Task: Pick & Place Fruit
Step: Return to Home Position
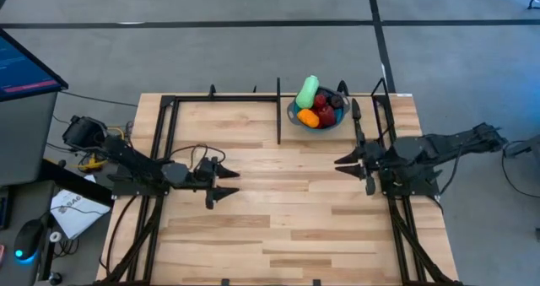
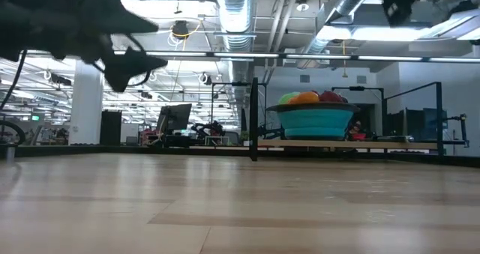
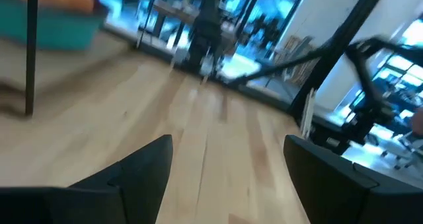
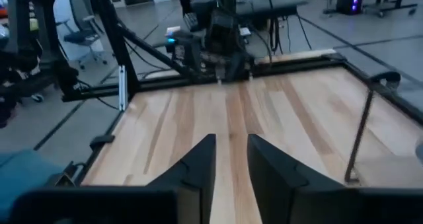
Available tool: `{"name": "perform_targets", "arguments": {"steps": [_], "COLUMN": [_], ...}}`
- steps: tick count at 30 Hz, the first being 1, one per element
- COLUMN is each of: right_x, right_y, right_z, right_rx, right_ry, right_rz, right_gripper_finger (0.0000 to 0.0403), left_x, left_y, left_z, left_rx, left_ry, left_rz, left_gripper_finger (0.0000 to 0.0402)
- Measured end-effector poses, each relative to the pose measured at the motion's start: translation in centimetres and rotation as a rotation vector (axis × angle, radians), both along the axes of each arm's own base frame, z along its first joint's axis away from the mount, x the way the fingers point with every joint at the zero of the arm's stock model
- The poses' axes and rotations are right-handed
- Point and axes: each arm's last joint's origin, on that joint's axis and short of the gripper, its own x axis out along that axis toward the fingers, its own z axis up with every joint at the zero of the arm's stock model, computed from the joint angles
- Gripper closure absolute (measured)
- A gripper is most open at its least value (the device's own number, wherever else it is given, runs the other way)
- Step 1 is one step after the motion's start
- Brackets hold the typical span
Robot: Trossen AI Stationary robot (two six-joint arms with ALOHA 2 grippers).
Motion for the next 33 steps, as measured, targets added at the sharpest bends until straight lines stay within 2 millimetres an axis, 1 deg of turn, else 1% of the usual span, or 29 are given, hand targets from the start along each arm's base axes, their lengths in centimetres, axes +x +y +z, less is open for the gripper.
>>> {"name": "perform_targets", "arguments": {"steps": [2,5,8,10,12,15,19,21,23,24,25,28,33], "right_x": [-0.8,-2.0,-3.0,-3.5,-3.9,-4.4,-4.8,-4.8,-4.8,-4.8,-4.8,-4.8,-4.8], "right_y": [-0.7,-1.5,-2.1,-2.4,-2.5,-2.6,-2.6,-2.6,-2.6,-2.6,-2.6,-2.6,-2.6], "right_z": [-1.6,-3.0,-4.2,-5.1,-5.6,-6.4,-7.0,-7.3,-7.5,-7.7,-7.8,-7.9,-8.2], "right_rx": [0.021,0.054,0.077,0.096,0.116,0.135,0.156,0.163,0.163,0.162,0.161,0.159,0.156], "right_ry": [-0.015,-0.084,-0.129,-0.145,-0.172,-0.182,-0.195,-0.198,-0.197,-0.192,-0.183,-0.163,-0.141], "right_rz": [-0.006,-0.005,-0.016,-0.025,-0.033,-0.033,-0.031,-0.032,-0.036,-0.037,-0.037,-0.039,-0.042], "right_gripper_finger": [0.0329,0.0337,0.0339,0.0339,0.0339,0.0340,0.0340,0.0340,0.0340,0.0340,0.0340,0.0340,0.0340], "left_x": [-0.1,-0.3,-0.8,-1.5,-2.5,-4.4,-6.4,-7.0,-7.3,-7.4,-7.5,-7.5,-7.0], "left_y": [0.5,1.6,3.2,4.8,6.4,8.6,10.3,10.7,10.6,10.4,10.3,9.9,9.3], "left_z": [0.7,1.9,3.0,3.4,3.2,2.9,2.9,3.2,3.5,3.7,3.8,3.9,2.9], "left_rx": [0.023,0.054,0.114,0.141,0.147,0.140,0.133,0.139,0.166,0.189,0.203,0.230,0.271], "left_ry": [-0.040,-0.109,-0.183,-0.223,-0.245,-0.279,-0.314,-0.329,-0.351,-0.365,-0.379,-0.390,-0.288], "left_rz": [-0.008,-0.029,-0.071,-0.084,-0.082,-0.073,-0.076,-0.085,-0.100,-0.103,-0.103,-0.059,0.043], "left_gripper_finger": [0.0117,0.0117,0.0125,0.0139,0.0161,0.0207,0.0283,0.0325,0.0368,0.0384,0.0392,0.0399,0.0400]}}
